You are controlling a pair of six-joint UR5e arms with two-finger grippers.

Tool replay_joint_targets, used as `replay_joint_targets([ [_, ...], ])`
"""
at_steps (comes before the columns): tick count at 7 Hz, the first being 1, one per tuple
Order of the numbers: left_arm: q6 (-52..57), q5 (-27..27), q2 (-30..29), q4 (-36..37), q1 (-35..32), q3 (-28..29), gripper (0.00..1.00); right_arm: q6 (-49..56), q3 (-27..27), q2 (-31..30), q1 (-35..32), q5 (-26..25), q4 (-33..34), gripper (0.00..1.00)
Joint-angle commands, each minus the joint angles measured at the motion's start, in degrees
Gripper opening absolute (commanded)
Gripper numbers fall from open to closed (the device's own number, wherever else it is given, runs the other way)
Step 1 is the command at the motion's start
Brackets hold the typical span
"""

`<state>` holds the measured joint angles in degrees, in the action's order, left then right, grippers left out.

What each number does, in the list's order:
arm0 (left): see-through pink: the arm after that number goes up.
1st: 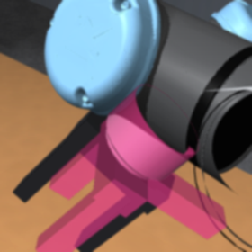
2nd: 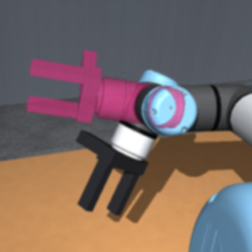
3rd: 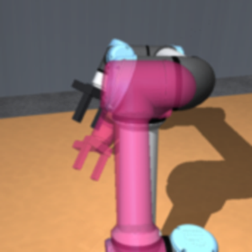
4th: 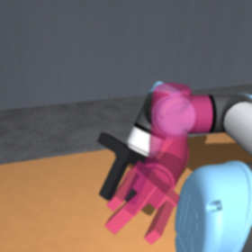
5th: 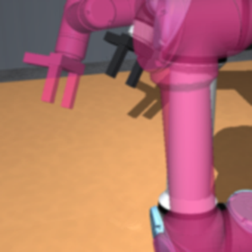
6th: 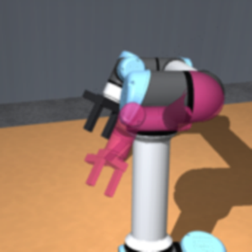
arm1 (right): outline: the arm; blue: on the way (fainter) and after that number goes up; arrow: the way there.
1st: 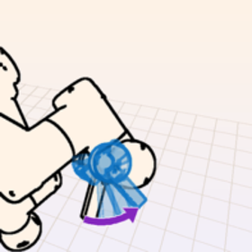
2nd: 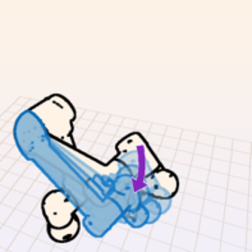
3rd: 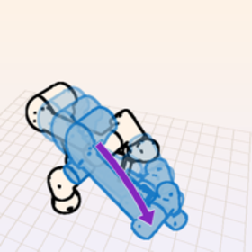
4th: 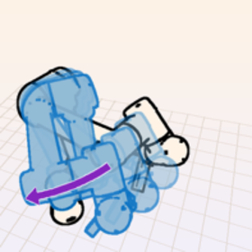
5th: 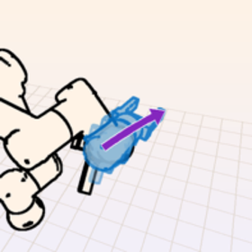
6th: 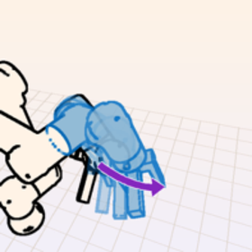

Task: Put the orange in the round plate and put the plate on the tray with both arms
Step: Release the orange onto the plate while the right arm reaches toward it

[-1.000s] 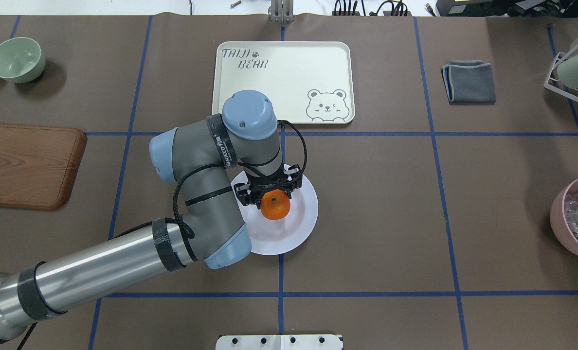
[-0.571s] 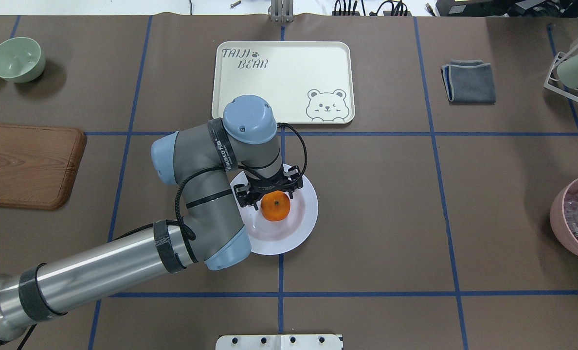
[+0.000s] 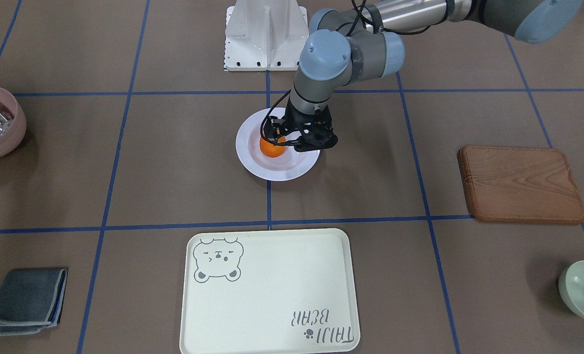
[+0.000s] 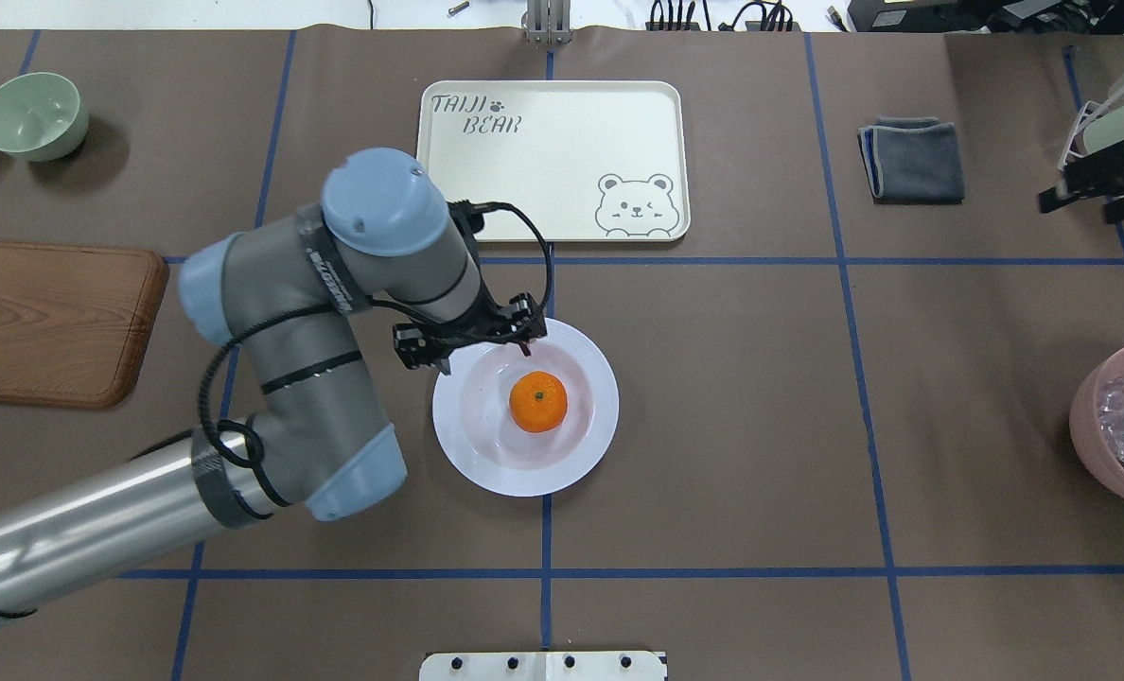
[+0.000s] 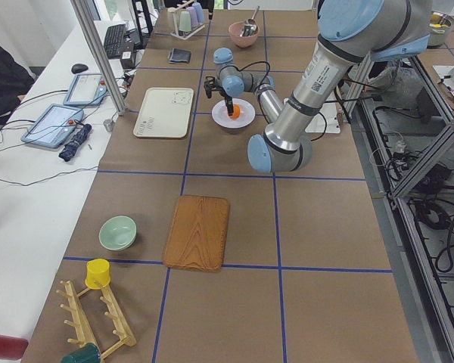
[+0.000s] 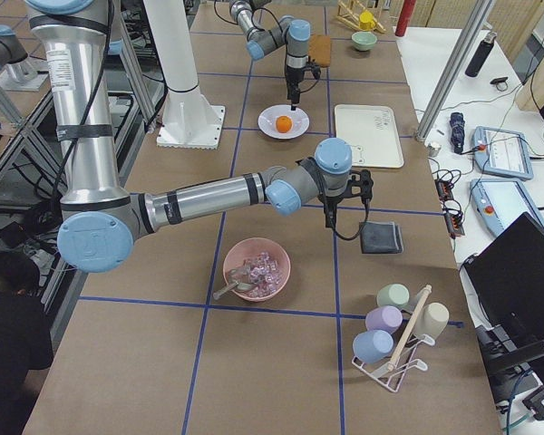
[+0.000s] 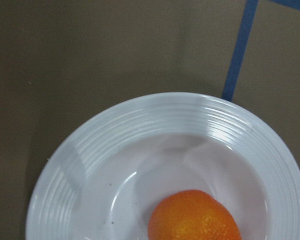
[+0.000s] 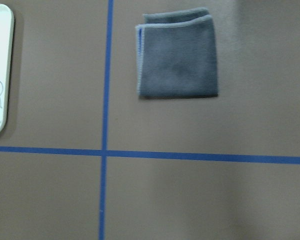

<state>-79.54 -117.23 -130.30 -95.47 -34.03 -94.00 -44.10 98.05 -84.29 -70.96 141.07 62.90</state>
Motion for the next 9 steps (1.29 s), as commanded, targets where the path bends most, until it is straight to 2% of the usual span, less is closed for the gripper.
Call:
replay_joint_targets([
  [1, 4.7, 0.3, 4.5, 0.1, -8.7, -3.7, 0.99, -30.2, -2.6, 5.0, 14.7, -10.3, -19.9, 1.0],
  [2, 6.7, -0.1, 5.8, 0.1, -13.1, -4.1, 0.99, -40.4, -3.3, 7.7, 20.8, -17.3, -25.7, 1.0],
  [3, 8.4, 0.1, 8.0, 0.1, -16.2, -5.0, 0.99, -47.4, -4.3, 10.2, 26.3, -24.5, -28.7, 1.0],
  [4, 9.5, 0.0, 9.7, 0.1, -20.4, -5.8, 0.99, -51.5, -4.3, 10.7, 30.5, -29.1, -31.5, 1.0],
  [6, 25.8, -0.7, 15.4, 0.9, -28.5, -9.7, 0.99, -54.2, -7.0, 10.8, 37.7, -34.4, -40.4, 1.0],
  [7, 26.5, -2.1, 15.6, 2.5, -29.7, -9.3, 0.99, -55.3, -8.4, 12.5, 40.7, -38.1, -42.7, 1.0],
  [9, 26.4, -2.0, 16.4, 2.5, -29.9, -9.2, 0.99, -57.3, -9.7, 14.5, 43.6, -41.4, -42.8, 1.0],
])
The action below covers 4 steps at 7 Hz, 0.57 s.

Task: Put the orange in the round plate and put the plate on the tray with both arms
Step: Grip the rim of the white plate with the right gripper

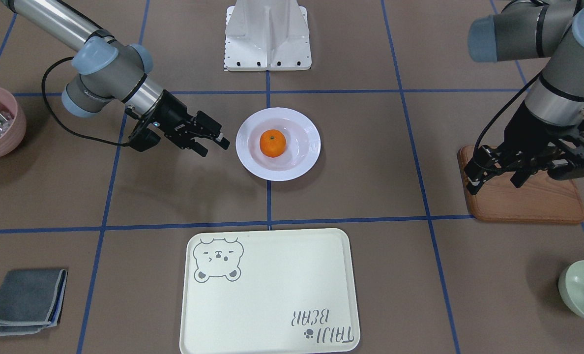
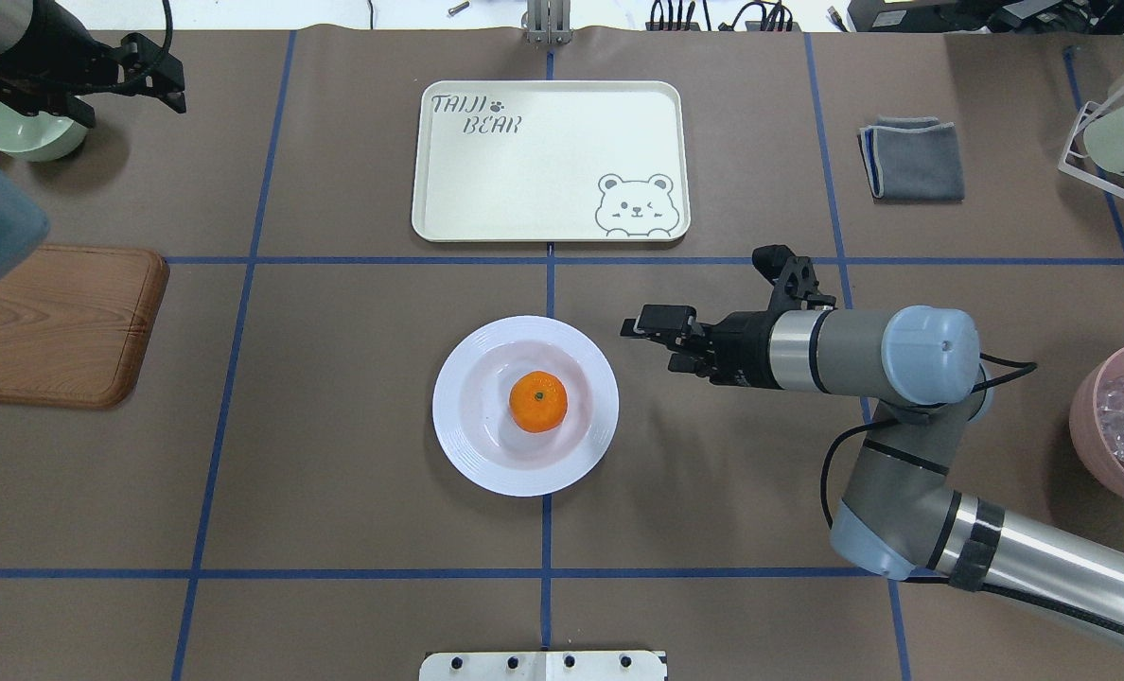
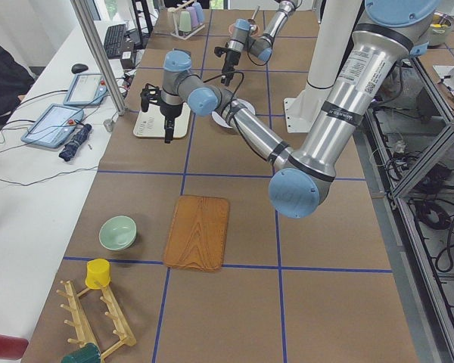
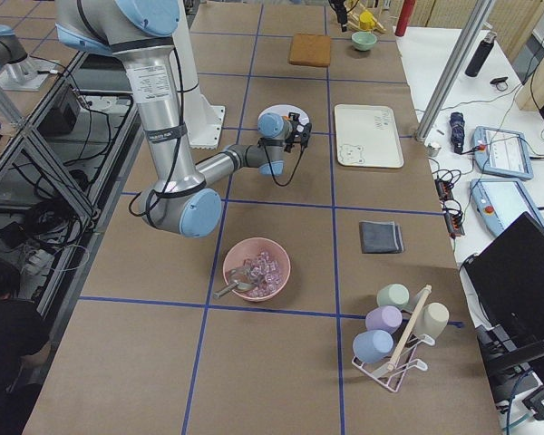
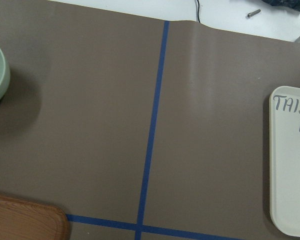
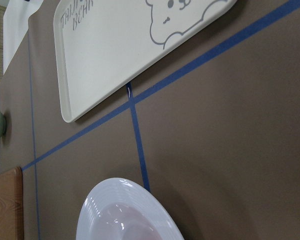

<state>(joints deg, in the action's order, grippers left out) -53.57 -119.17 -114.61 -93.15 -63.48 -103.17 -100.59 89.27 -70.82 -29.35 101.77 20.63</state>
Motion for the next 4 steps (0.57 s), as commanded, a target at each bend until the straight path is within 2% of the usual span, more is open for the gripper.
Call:
replay_joint_targets([
  [1, 0.9, 0.2, 1.6, -0.5, -0.7, 0.0, 0.99, -0.8, -1.7, 1.0, 2.5, -2.1, -0.9, 1.0],
  [3, 5.3, -0.1, 2.4, -0.2, -2.5, 0.2, 0.99, -0.8, -3.5, 1.3, 5.7, -6.9, -2.9, 1.0],
  [4, 5.3, -0.2, 2.5, -0.1, -2.8, 0.5, 0.99, -0.8, -3.7, 1.3, 6.1, -7.0, -3.0, 1.0],
])
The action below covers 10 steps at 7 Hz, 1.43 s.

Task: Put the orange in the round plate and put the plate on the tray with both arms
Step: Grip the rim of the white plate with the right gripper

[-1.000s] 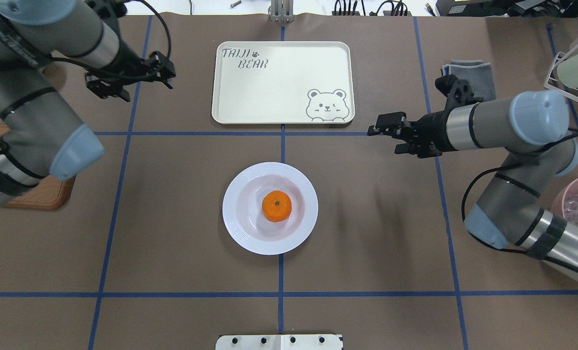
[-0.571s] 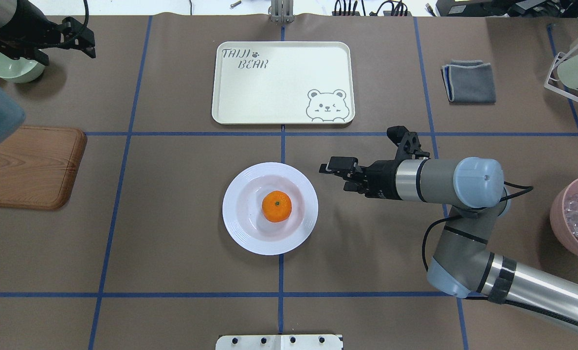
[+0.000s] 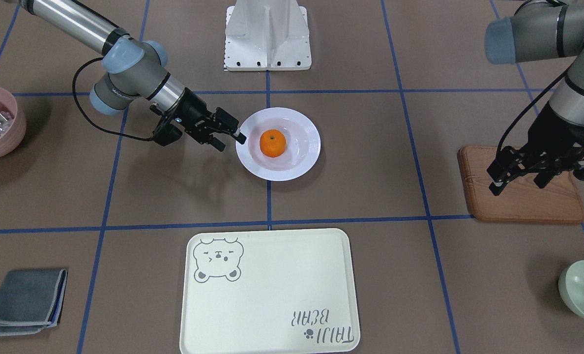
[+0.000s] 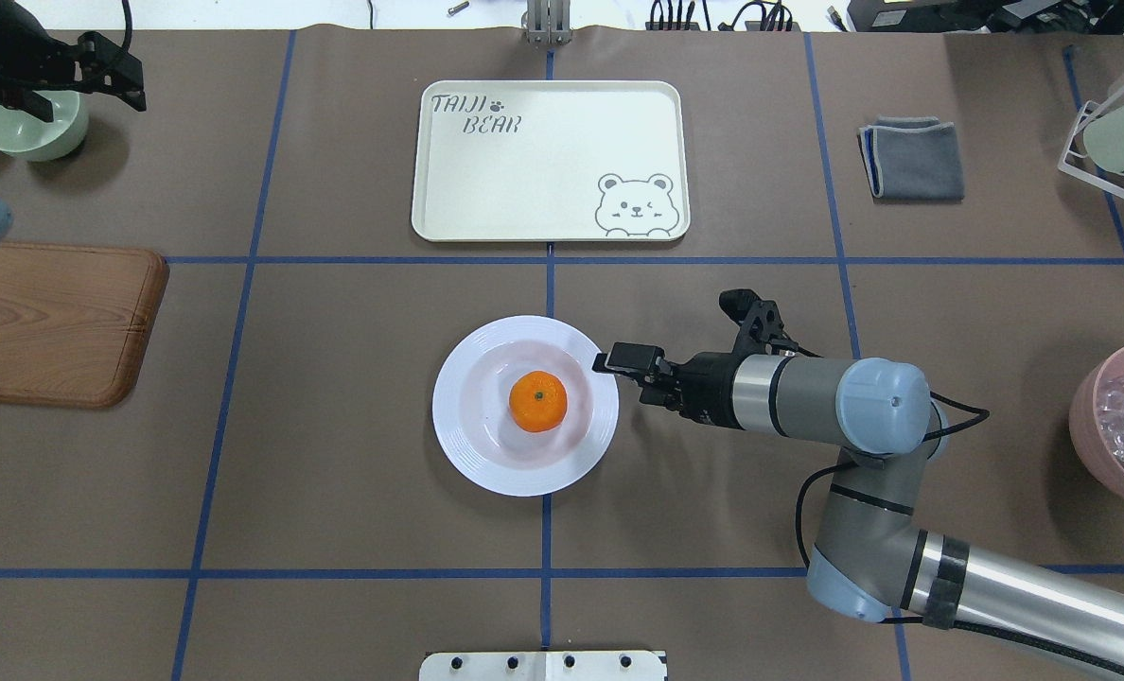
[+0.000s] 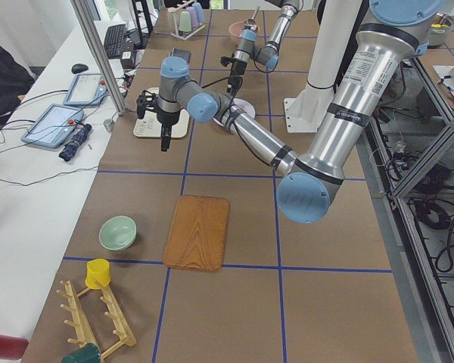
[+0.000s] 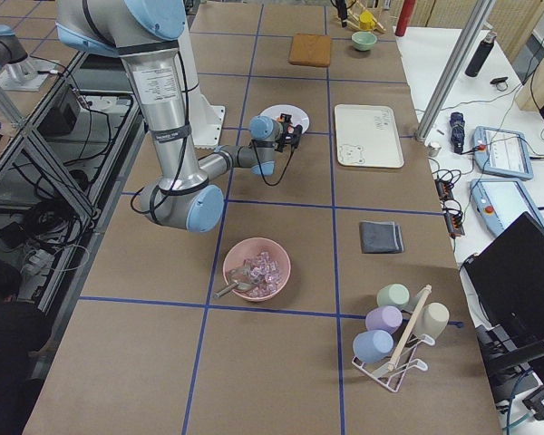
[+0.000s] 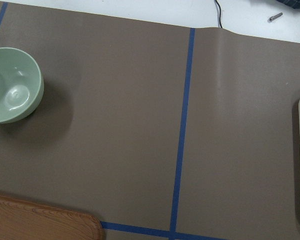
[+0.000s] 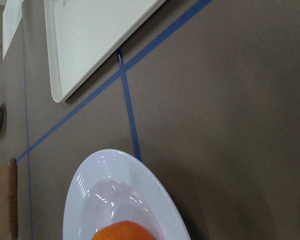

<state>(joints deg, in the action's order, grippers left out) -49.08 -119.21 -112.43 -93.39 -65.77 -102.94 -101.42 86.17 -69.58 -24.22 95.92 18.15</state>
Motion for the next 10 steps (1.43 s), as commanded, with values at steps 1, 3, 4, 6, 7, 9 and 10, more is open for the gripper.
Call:
replay_joint_targets([
  [1, 0.8, -0.1, 0.5, 0.1, -0.5, 0.3, 0.99, 0.0, -0.6, 0.1, 1.6, -1.4, -0.5, 1.0],
  [3, 0.8, -0.1, 0.8, -0.1, -0.5, 0.3, 0.99, -0.5, -1.9, 2.6, 2.9, -2.1, -0.4, 1.0],
  [4, 0.8, -0.1, 0.9, -0.1, -0.5, 0.4, 0.99, -1.1, -2.2, 3.3, 3.5, -2.8, -0.3, 1.0],
  [6, 0.8, -0.1, 1.9, -0.3, -0.4, 0.3, 0.99, -1.1, -2.3, 3.4, 3.7, -2.8, -0.3, 1.0],
  [7, 0.8, -0.1, 2.0, -0.3, -0.4, 0.3, 0.99, -2.5, -2.6, 3.7, 3.7, -2.8, -0.3, 0.98],
  [9, 0.8, -0.1, 2.0, -0.3, -0.4, 0.2, 0.99, -3.2, -2.6, 4.2, 3.7, -3.5, -0.4, 0.57],
  [10, 0.8, -0.1, 2.0, -0.3, -0.4, 0.0, 0.99, -3.2, -2.6, 4.2, 3.7, -3.5, -0.4, 0.43],
])
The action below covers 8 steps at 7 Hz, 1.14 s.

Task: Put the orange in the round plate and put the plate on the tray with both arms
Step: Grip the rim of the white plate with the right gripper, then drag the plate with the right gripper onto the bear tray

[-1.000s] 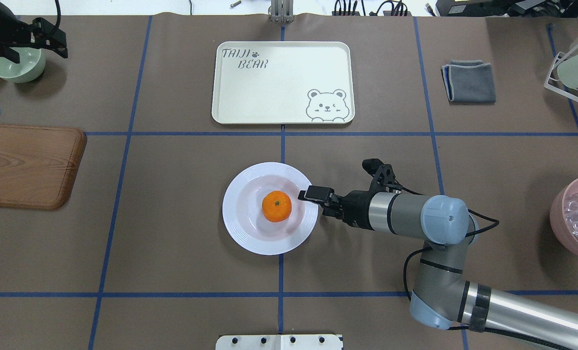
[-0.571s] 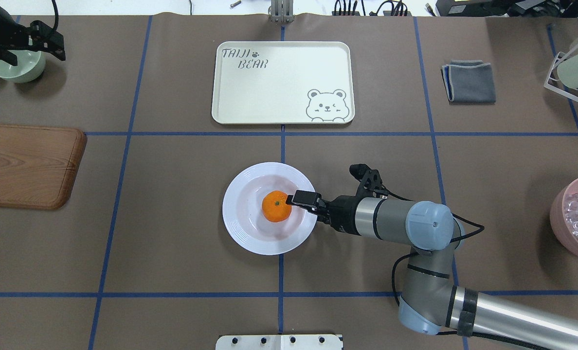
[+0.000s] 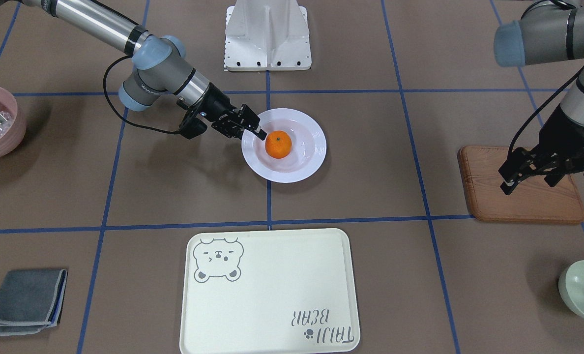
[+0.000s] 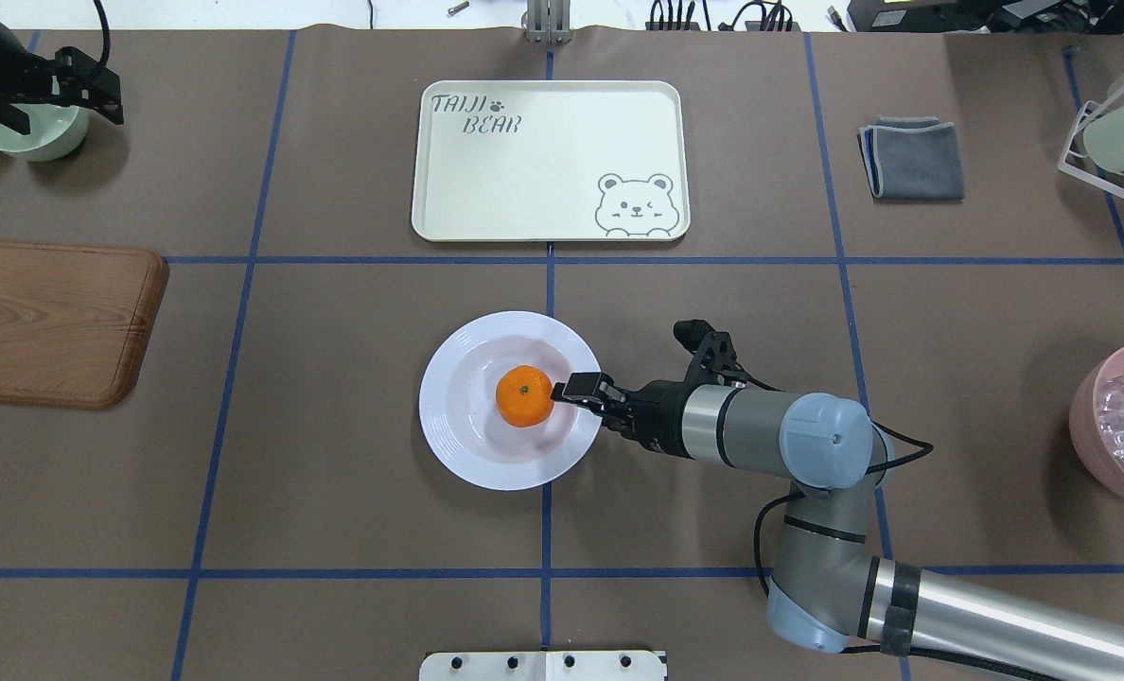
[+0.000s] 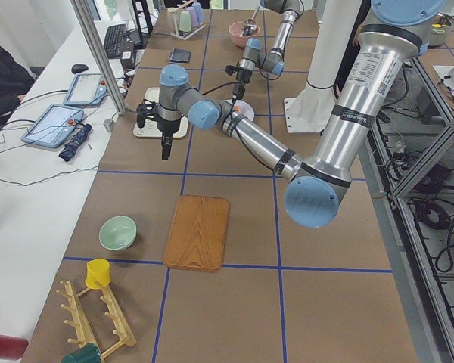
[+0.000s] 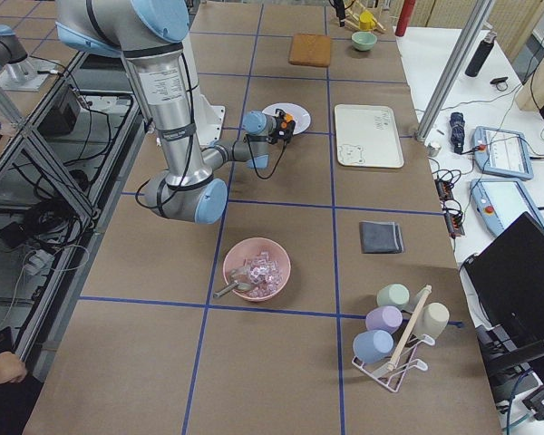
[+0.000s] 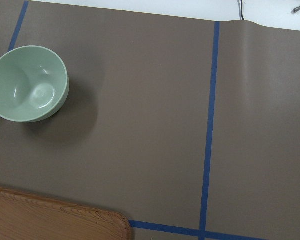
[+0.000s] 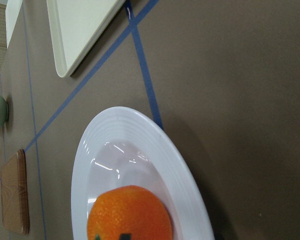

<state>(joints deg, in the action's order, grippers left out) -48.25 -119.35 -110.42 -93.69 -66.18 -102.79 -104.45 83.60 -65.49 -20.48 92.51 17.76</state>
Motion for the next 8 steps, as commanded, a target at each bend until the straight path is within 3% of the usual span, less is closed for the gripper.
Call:
replay_joint_targets([
  [1, 0.0, 0.0, 0.1, 0.0, -0.1, -0.2, 0.99, -0.1, 0.0, 0.4, 0.0, -0.1, 0.0, 0.41],
  [2, 0.0, 0.0, 0.6, 0.0, -0.1, -0.5, 0.99, -0.1, 0.0, 0.5, 0.0, -0.1, 0.0, 0.33],
  [4, 0.0, 0.1, 0.7, 0.0, -0.1, -0.5, 0.99, -0.7, 0.0, 1.8, 0.0, -1.4, -0.1, 0.0],
  [8, 0.0, 0.3, 0.7, 0.1, -0.2, -0.4, 0.99, -8.0, 0.4, 5.5, -1.5, -12.6, -0.8, 0.0],
])
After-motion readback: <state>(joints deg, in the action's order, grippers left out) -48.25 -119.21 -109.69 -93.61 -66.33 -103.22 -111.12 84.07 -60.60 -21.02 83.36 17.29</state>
